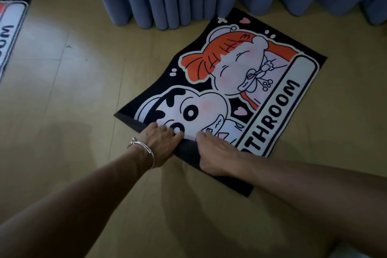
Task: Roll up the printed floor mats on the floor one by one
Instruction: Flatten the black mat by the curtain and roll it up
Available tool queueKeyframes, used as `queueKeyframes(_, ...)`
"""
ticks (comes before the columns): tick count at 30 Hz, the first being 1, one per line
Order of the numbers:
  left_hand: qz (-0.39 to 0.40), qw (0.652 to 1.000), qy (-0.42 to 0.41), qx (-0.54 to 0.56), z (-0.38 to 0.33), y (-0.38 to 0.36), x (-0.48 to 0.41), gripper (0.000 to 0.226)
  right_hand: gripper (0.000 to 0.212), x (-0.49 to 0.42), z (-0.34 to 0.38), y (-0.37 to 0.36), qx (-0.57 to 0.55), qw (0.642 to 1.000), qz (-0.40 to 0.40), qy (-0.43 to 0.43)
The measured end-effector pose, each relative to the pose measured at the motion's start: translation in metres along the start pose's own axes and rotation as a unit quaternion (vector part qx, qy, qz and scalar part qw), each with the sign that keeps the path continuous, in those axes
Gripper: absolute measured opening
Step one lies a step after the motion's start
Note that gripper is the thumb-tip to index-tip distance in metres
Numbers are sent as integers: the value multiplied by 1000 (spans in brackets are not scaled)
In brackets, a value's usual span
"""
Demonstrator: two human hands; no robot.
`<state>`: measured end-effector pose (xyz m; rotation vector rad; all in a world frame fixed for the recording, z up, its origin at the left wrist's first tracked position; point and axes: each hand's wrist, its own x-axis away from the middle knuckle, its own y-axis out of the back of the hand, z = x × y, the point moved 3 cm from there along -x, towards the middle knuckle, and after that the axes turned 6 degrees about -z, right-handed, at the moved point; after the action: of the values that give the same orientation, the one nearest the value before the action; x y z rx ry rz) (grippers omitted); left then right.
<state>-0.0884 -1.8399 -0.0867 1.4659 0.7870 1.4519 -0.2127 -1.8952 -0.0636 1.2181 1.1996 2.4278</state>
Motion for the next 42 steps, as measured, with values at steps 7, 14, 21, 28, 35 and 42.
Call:
queueKeyframes(7,232,951,-11,205,-46,-3,-12,33,59,18,-2,-29,114,991,66,34)
queueKeyframes(14,229,897,25,376,-87,-15,-18,34,34,21,-28,-20,229,957,175,27)
queueKeyframes(21,-4,991,-60,121,-76,20,-25,64,39,24,-54,3,165,978,122,-28)
queueKeyframes(28,67,988,-29,133,-86,35,-39,55,22,57,-69,17,75,995,40,56)
queueKeyframes(35,105,988,-35,108,-86,41,-37,51,48,61,-64,-12,50,993,111,-2)
queueKeyframes(42,-37,995,-52,83,-92,30,-17,54,29,46,-70,-20,-12,999,22,-32)
